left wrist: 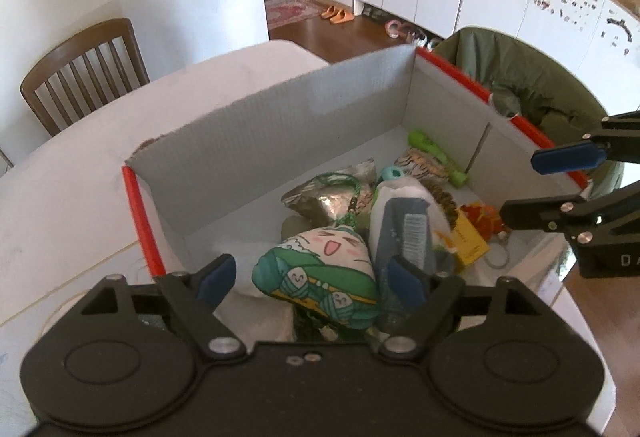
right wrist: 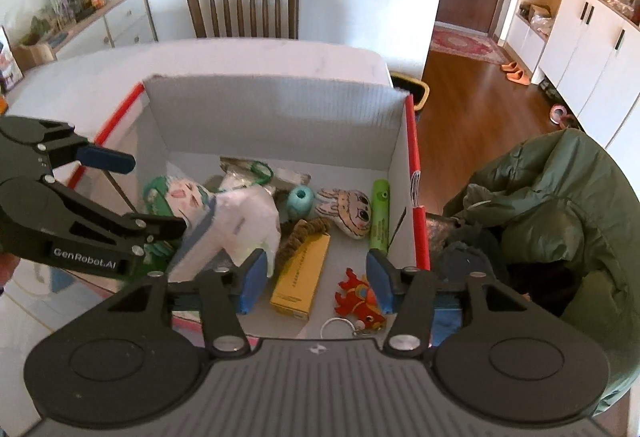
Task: Organize objects
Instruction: 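Withdraw both tools up from the shoebox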
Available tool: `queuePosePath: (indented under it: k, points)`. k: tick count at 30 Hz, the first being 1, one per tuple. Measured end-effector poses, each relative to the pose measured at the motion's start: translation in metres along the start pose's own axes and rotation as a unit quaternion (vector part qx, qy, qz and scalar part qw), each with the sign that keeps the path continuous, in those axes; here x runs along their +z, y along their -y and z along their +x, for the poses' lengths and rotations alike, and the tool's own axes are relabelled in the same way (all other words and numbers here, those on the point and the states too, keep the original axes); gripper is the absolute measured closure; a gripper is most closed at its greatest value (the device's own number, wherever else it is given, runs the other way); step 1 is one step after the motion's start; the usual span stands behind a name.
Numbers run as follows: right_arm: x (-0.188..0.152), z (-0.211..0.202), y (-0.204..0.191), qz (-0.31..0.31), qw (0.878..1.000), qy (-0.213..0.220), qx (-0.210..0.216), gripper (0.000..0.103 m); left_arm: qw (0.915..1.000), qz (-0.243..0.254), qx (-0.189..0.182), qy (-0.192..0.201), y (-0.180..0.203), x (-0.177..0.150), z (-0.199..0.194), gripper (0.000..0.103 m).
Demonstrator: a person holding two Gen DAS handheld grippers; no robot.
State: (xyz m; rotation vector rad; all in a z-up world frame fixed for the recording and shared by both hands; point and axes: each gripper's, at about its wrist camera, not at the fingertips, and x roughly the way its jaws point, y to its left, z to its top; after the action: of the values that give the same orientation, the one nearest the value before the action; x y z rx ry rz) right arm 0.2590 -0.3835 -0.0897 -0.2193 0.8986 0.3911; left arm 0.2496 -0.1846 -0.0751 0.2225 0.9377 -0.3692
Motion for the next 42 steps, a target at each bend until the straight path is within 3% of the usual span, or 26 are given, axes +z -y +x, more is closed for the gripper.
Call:
queuePosePath:
  k: [13,26,33,36,42]
  points:
    - [-0.006,-0.052,-0.023,0.032,0.997,0.065,0.011,0.041,0.9973,-0.002,-0.005,0.073,-0.008,-0.011,-0.064,0.012]
    - [-0.011,-0.095,-0.05,0.059,0.99,0.125,0.027,0.022,0.9908,-0.003,-0.005,0.135,-0.023,-0.03,-0.121,0.002]
    - [-0.014,-0.112,-0.063,0.07,0.985,0.152,0.029,0.014,0.9873,-0.021,0.002,0.157,-0.033,-0.04,-0.139,0.001]
    - [-0.016,-0.116,-0.07,0.069,0.985,0.16,0.018,0.008,0.9863,-0.035,-0.007,0.161,-0.039,-0.044,-0.144,0.001]
    - [-0.02,-0.122,-0.08,0.076,0.983,0.163,0.018,0.005,0.9855,-0.036,-0.026,0.164,-0.042,-0.053,-0.151,0.0]
